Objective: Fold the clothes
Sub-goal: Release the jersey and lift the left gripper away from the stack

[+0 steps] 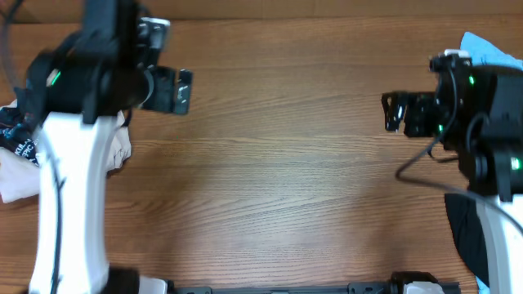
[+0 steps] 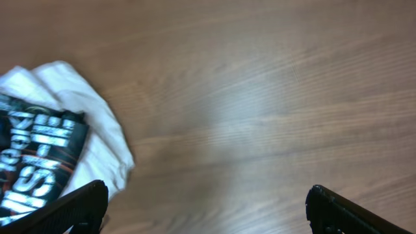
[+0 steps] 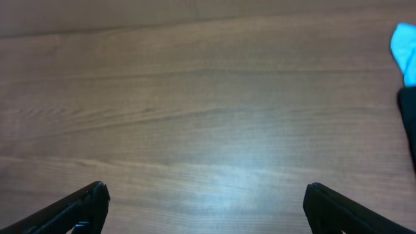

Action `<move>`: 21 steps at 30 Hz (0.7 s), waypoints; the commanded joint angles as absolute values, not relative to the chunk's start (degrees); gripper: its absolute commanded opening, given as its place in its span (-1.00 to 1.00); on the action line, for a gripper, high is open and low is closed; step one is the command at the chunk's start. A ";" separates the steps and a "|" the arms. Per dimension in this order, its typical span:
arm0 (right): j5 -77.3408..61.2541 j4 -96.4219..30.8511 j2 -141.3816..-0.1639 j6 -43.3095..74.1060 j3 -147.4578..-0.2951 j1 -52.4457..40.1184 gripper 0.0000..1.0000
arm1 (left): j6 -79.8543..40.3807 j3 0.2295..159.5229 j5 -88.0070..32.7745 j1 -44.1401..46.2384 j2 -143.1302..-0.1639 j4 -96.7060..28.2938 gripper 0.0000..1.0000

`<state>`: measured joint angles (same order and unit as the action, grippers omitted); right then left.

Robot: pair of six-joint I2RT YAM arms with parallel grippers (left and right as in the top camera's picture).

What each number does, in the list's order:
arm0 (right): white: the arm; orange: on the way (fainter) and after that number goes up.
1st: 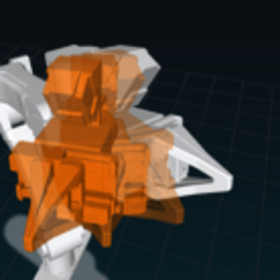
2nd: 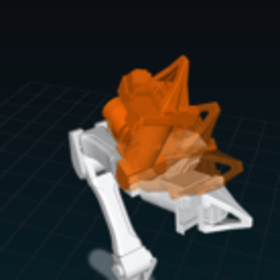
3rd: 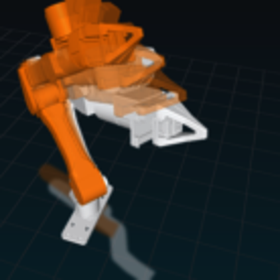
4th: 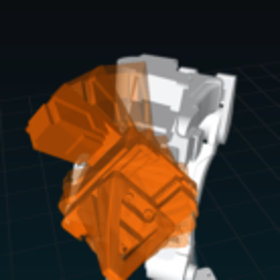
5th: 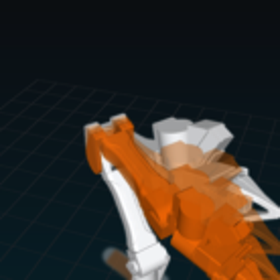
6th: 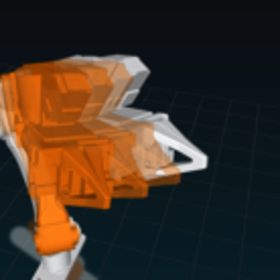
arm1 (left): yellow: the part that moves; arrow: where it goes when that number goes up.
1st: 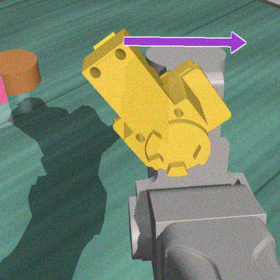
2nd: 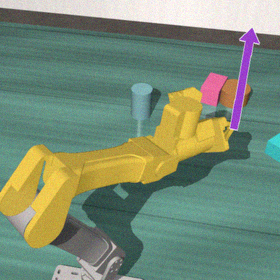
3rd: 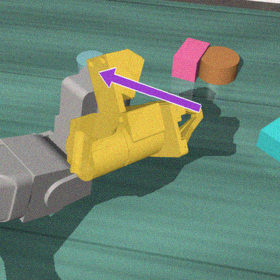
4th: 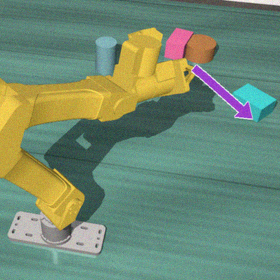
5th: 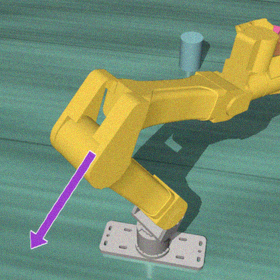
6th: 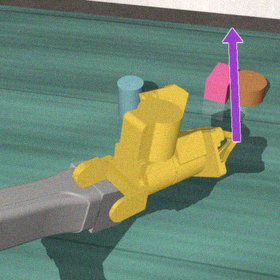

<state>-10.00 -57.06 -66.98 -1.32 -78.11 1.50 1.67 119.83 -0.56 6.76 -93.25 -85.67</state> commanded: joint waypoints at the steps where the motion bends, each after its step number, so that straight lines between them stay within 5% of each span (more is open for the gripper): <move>1: -9.08 -54.94 -61.28 -1.91 -71.22 1.63 1.00 | 1.56 105.51 0.62 2.39 -80.40 -80.36 1.00; 13: -9.02 -56.69 -43.00 1.78 -57.69 1.63 1.00 | 4.73 68.90 0.60 -2.59 -36.97 -70.63 1.00; 21: -9.06 -60.88 -43.38 1.76 -57.69 1.63 1.00 | 3.18 66.30 -3.70 -2.57 -32.40 -64.62 1.00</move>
<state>-9.58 -61.04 -43.33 1.37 -58.11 1.52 3.38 66.63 -0.71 -2.31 -32.86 -69.60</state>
